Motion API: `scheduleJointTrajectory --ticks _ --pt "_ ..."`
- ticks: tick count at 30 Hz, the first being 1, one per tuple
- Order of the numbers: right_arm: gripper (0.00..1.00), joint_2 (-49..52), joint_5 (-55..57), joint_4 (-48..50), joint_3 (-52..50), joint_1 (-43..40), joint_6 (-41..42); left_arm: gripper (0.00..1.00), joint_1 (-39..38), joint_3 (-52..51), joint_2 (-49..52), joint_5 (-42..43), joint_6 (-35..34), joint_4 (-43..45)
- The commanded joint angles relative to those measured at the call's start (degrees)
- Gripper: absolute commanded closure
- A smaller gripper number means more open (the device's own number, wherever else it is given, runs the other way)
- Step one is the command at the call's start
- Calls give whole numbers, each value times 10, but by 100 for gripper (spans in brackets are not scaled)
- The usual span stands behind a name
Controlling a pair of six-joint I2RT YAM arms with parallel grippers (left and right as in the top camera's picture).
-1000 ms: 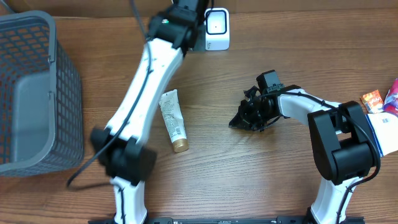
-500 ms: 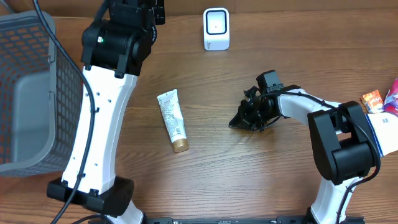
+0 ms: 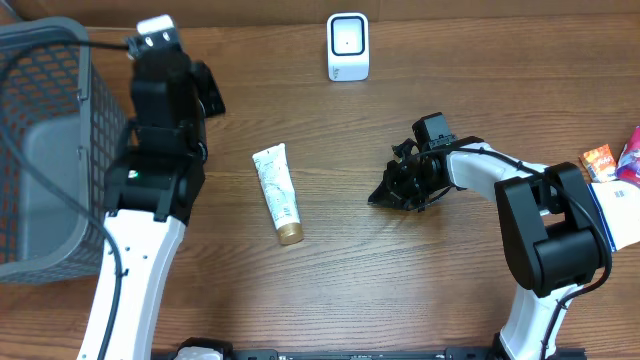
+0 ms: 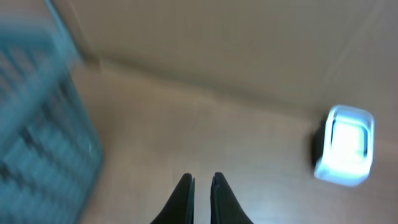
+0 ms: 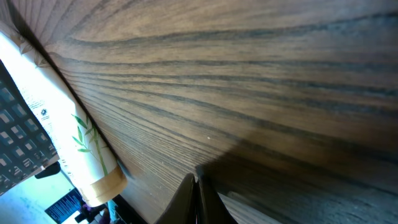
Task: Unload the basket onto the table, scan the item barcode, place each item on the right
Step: 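Swing the left arm from the basket down over the lotion tube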
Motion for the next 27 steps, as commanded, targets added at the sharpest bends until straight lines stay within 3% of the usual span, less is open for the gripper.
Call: scheduleJointTrajectory --ticks 1,4,10,27 --pt "96 12 83 -7 -14 3 -1 96 0 -40 25 80 -117 -50" --pt "96 12 83 -7 -14 3 -1 96 0 -81 49 170 -121 -81" --pt "96 12 83 -8 -14 3 -14 96 0 -139 78 193 -151 -120" --pt "96 12 83 -8 -14 3 -18 95 0 -167 210 290 -150 -30"
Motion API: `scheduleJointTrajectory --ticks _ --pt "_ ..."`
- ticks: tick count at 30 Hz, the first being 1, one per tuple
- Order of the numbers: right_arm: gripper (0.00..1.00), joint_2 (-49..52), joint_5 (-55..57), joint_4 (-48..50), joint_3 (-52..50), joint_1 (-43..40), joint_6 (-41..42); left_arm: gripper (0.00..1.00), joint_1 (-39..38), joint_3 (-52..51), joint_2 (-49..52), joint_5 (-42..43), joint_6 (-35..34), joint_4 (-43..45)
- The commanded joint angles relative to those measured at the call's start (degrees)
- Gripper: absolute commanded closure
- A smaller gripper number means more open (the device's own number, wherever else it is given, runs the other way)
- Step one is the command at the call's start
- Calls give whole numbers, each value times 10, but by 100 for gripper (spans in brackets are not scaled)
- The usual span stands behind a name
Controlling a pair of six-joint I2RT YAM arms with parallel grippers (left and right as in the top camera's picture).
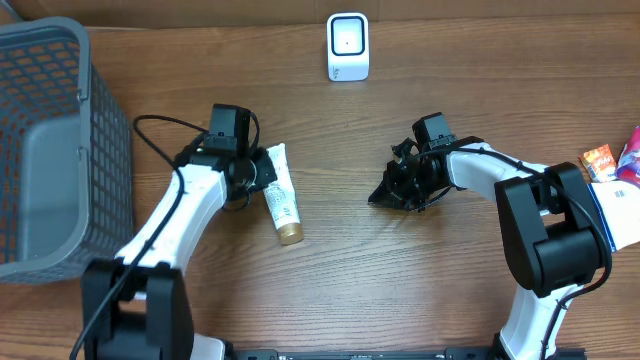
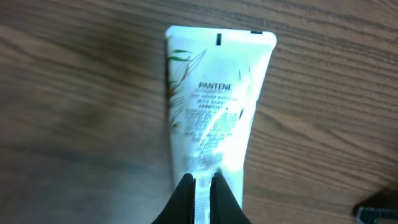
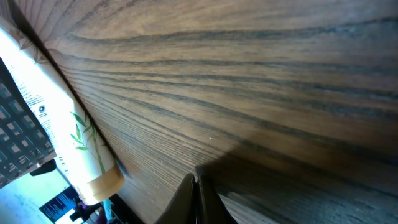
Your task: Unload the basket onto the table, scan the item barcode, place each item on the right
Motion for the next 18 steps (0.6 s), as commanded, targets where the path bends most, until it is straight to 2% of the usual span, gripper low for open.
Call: scheduleJointTrajectory --ticks 1,18 --pt "96 13 82 -7 -14 3 -3 96 0 -7 31 34 -12 14" --pt "96 13 82 -9 -14 3 -3 96 0 -7 122 50 -12 43"
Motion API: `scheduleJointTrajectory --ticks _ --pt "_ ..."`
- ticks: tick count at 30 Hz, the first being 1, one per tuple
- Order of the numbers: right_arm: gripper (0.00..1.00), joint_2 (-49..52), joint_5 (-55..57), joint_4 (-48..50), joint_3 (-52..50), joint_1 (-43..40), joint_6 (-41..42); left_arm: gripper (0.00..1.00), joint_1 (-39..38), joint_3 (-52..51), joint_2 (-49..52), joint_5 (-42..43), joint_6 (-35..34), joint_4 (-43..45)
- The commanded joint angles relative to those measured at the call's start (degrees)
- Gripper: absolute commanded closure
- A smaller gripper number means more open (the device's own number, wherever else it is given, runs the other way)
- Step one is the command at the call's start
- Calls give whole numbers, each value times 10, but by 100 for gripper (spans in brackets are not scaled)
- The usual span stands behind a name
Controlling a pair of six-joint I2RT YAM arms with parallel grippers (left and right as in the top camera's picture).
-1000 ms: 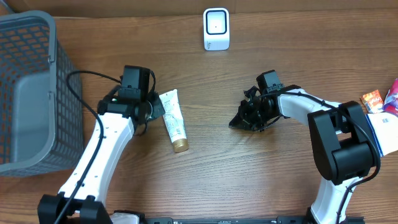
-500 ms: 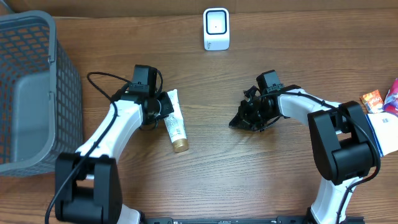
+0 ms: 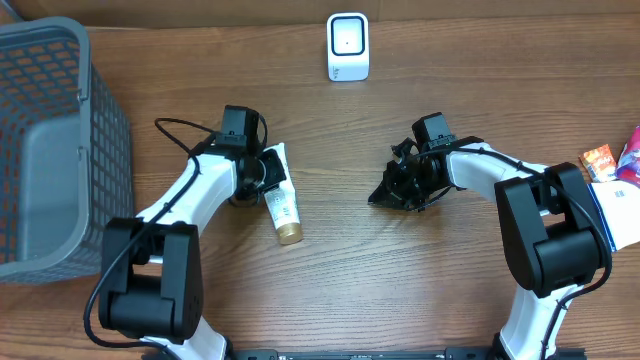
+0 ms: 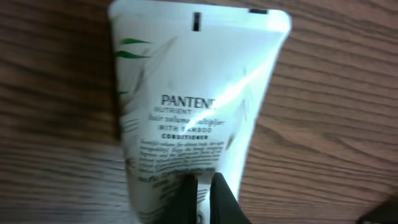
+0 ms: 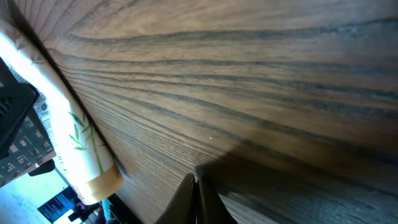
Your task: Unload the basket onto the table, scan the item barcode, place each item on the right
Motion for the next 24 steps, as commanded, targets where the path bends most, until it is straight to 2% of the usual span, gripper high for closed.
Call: scheduleJointTrajectory --ticks 1,10,12,15,16,18,20,24 --pt "96 14 80 -8 -14 3 -3 96 0 -11 39 -5 -10 -5" --pt "95 13 79 -6 -14 3 -10 96 0 0 4 9 -10 -20" --pt "88 13 68 -4 -14 3 -24 96 0 12 -28 5 -10 -33" --pt "53 12 35 -4 -12 3 -55 96 0 43 -94 -17 -3 -66" --pt "45 12 20 -6 -12 3 -65 96 0 51 -112 -28 -2 -77" --pt "42 12 -3 -11 -10 3 -65 94 0 70 -159 -66 4 -104" --pt "40 11 -23 -12 -10 10 -70 87 1 73 -195 -100 14 -118" --pt "31 10 -66 -12 -10 43 -104 87 7 73 -213 -151 25 -150"
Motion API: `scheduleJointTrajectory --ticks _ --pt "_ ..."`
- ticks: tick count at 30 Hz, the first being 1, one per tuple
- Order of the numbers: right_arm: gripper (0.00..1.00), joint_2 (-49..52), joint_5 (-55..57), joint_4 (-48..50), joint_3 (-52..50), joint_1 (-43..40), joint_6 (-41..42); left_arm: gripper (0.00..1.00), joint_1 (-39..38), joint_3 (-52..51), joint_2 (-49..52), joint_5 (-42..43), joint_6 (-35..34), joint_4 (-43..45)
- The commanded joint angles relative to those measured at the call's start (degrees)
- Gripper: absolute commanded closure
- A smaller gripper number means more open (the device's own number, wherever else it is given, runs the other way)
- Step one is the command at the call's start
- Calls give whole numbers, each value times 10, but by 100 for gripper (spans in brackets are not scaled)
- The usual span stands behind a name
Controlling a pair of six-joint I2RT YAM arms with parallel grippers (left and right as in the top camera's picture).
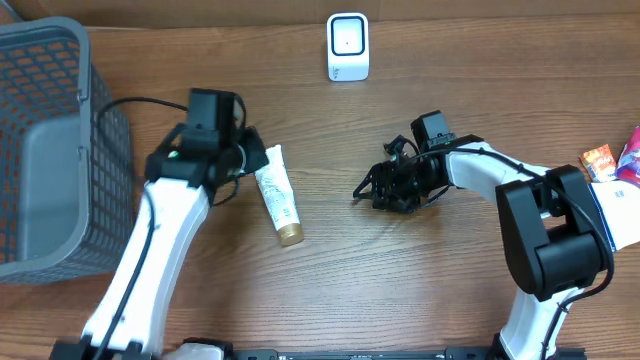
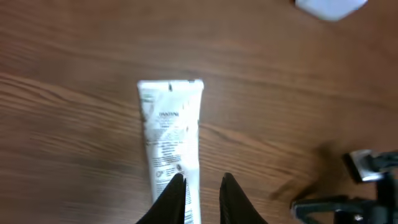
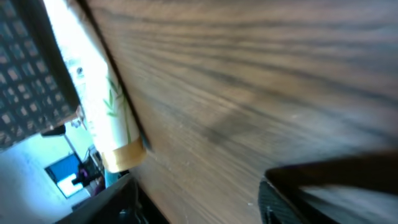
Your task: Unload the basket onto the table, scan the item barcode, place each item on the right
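A white Pantene tube [image 1: 277, 192] with a gold cap lies flat on the wooden table, cap toward me. The left wrist view shows the tube [image 2: 169, 130] lengthwise with its crimped end far. My left gripper [image 1: 252, 158] hovers above the tube's near half, its jaws [image 2: 202, 190] open a little and empty. My right gripper [image 1: 368, 192] is low over the table to the tube's right, open wide [image 3: 199, 202], with the tube [image 3: 102, 102] ahead of it. The white scanner [image 1: 348, 46] stands at the back centre.
A grey mesh basket [image 1: 50, 150] fills the far left. Coloured packets [image 1: 610, 165] lie at the right edge. The scanner's corner [image 2: 329, 7] shows at the top of the left wrist view, and the right arm's black gripper [image 2: 354, 186] at its lower right.
My left gripper was shut and close over the tube's label. It is now higher above the tube with its jaws parted. My right gripper has opened wide and shifted slightly left.
My left gripper was first raised by the basket, shut. Then it was down at the tube, and after that pressed close over its label, still shut. Now it is higher and open. The right gripper stayed shut on the table until opening now. The tube barely moved.
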Motion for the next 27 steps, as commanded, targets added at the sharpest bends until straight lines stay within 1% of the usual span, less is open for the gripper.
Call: scheduleJointTrajectory --ticks 1,4,7,10,12,14,18,20,22,27 --pt "26 20 0 -3 -15 47 -43 87 8 0 -2 -79 22 -25" --pt "20 20 0 12 -15 95 -56 90 16 -1 10 -87 24 -30" --pt "18 20 -2 40 -14 138 -53 91 23 -1 26 -88 24 -23" --pt "17 20 4 77 -14 169 -23 91 24 -1 49 -89 24 -19" --pt "17 20 57 97 -14 186 -5 92 25 -1 68 -89 24 -19" --pt "18 20 106 109 -11 196 25 95 25 -1 86 -88 24 -17" --pt "19 20 178 130 6 209 24 96 25 -1 117 -84 24 -8" --pt "20 20 221 129 19 223 10 96 25 -1 130 -84 24 -3" --pt "19 20 265 119 38 242 -13 96 25 -1 140 -84 24 0" --pt "18 20 418 63 80 299 -12 96 26 -1 144 -90 27 2"
